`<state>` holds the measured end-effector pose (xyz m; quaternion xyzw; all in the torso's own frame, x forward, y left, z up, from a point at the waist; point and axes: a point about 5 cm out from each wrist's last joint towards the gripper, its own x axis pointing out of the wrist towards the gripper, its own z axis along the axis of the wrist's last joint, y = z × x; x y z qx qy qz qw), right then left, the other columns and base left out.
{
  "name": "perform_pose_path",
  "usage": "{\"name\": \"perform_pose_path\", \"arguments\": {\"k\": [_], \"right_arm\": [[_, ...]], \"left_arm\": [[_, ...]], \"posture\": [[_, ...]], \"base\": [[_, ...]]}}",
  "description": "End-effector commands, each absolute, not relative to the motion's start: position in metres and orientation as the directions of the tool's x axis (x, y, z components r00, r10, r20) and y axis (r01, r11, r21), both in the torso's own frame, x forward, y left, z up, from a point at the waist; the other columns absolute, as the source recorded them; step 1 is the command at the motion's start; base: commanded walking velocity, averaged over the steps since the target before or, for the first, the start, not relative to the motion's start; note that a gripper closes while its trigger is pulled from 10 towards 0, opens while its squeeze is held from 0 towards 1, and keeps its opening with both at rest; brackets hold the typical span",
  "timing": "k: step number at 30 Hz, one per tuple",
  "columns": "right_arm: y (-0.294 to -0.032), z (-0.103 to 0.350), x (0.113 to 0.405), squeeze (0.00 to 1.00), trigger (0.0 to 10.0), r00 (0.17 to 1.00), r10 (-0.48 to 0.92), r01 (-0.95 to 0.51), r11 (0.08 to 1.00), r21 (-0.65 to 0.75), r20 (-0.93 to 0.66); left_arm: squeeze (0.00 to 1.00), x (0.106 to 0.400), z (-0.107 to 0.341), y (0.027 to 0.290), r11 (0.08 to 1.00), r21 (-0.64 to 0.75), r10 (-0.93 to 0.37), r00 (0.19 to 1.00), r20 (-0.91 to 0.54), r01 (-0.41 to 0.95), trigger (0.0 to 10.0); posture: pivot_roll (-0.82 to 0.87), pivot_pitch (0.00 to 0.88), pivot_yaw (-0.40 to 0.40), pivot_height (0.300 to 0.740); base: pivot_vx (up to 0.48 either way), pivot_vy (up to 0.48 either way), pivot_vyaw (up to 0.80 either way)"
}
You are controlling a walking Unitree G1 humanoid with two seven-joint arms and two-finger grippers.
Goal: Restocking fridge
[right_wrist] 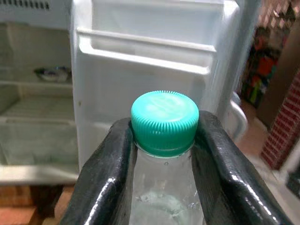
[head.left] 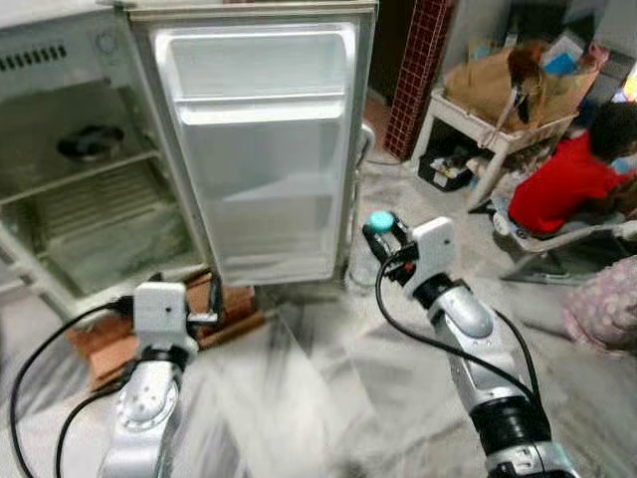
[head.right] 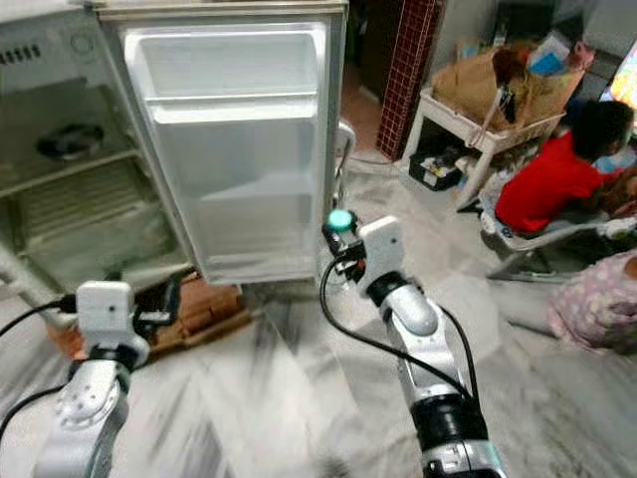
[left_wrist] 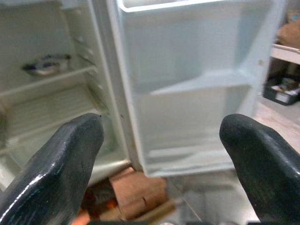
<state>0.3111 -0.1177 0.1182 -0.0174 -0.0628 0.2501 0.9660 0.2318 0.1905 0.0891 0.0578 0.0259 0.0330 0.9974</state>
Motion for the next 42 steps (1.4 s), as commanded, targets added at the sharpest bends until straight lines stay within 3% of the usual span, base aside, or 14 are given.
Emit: {"name": "perform_pose_path", "arguments": {"k": [1, 11, 20, 33, 42], "right_arm": [[-0.102, 0.132, 0.313, 0.0, 10.0, 0.826, 0.537, -0.532, 0.843, -0.079, 0.172], [-0.099, 0.13, 0.31, 0.0, 10.0, 0.808, 0.565, -0.56, 0.825, -0.078, 0.167], [-0.099, 0.128, 0.31, 0.0, 10.0, 0.806, 0.571, -0.565, 0.821, -0.086, 0.157], [-0.102, 0.127, 0.312, 0.0, 10.0, 0.825, 0.545, -0.536, 0.838, -0.098, 0.151], [-0.102, 0.126, 0.311, 0.0, 10.0, 0.825, 0.547, -0.539, 0.837, -0.091, 0.146]], "left_arm": [[0.0, 0.231, 0.089, 0.196, 0.989, 0.124, 0.084, 0.995, -0.05, -0.077, 10.0], [0.0, 0.232, 0.088, 0.195, 0.99, 0.122, 0.084, 0.995, -0.054, -0.077, 10.0], [0.0, 0.232, 0.084, 0.194, 0.988, 0.14, 0.081, 0.994, -0.073, -0.07, 10.0], [0.0, 0.232, 0.081, 0.186, 0.987, 0.16, 0.05, 0.994, -0.097, -0.034, 10.0], [0.0, 0.231, 0.082, 0.18, 0.989, 0.146, 0.01, 0.994, -0.105, 0.005, 10.0]], "posture": [[0.06, 0.0, -0.037, 0.74], [0.06, 0.0, -0.039, 0.74], [0.06, 0.0, -0.041, 0.74], [0.06, 0.0, -0.041, 0.74], [0.06, 0.0, -0.04, 0.74]], "base": [[0.412, 0.244, 0.0], [0.392, 0.276, 0.54], [0.378, 0.295, 0.0], [0.443, 0.0, 0.0], [0.0, 0.0, 0.0]]}}
